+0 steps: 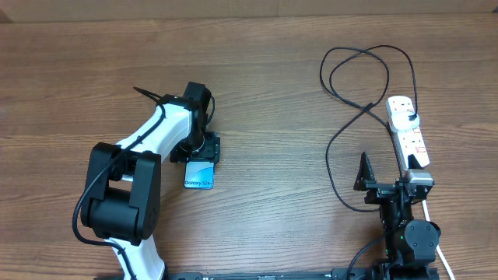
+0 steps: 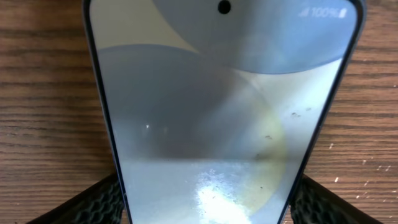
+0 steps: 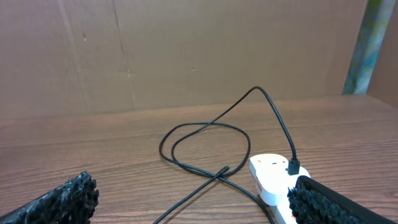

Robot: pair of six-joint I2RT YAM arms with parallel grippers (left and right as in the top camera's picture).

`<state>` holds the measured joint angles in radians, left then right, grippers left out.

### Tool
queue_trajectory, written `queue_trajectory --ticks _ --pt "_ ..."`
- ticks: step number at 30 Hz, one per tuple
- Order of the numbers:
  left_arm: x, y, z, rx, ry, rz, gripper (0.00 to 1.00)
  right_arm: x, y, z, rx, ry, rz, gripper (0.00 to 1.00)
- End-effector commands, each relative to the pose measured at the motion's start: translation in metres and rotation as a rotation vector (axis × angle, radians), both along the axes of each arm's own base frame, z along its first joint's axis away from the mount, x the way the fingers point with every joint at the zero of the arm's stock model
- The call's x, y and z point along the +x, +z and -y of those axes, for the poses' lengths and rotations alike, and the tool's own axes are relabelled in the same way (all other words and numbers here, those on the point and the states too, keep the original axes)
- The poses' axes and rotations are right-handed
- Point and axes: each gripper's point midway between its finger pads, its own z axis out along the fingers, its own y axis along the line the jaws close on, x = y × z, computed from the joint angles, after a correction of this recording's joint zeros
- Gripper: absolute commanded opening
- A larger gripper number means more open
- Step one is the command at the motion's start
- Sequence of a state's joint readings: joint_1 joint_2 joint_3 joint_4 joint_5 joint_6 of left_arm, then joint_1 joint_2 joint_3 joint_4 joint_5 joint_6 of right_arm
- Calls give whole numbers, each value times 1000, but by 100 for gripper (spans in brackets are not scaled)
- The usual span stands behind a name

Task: Plug charger to phone and switch on socket
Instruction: 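Close the left gripper on the phone's long edges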

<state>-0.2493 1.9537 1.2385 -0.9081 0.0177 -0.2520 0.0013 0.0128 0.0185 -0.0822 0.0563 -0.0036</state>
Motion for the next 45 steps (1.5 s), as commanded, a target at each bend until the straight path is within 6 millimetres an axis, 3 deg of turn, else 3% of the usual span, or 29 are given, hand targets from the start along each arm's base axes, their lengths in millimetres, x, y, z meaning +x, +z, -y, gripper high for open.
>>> queue_trajectory --ticks 1,11,13,19,27,38,45 --pt "-13 -14 -1 9 -17 -44 73 0 -2 1 -4 -4 4 100" --pt "-14 -13 -1 18 89 -46 69 0 -2 1 -5 -4 3 100" --pt "-14 -13 -1 19 105 -47 73 0 -2 1 -4 -4 4 100" --pt "-14 -13 -1 20 103 -49 100 0 -2 1 -4 -4 4 100" --pt "-9 -14 0 13 104 -28 100 0 -2 1 -4 -4 4 100" --pt "-20 -13 8 -40 36 -76 100 0 -2 1 -4 -4 4 100" --pt "-19 -13 8 -40 37 -76 80 0 -2 1 -5 -4 4 100"
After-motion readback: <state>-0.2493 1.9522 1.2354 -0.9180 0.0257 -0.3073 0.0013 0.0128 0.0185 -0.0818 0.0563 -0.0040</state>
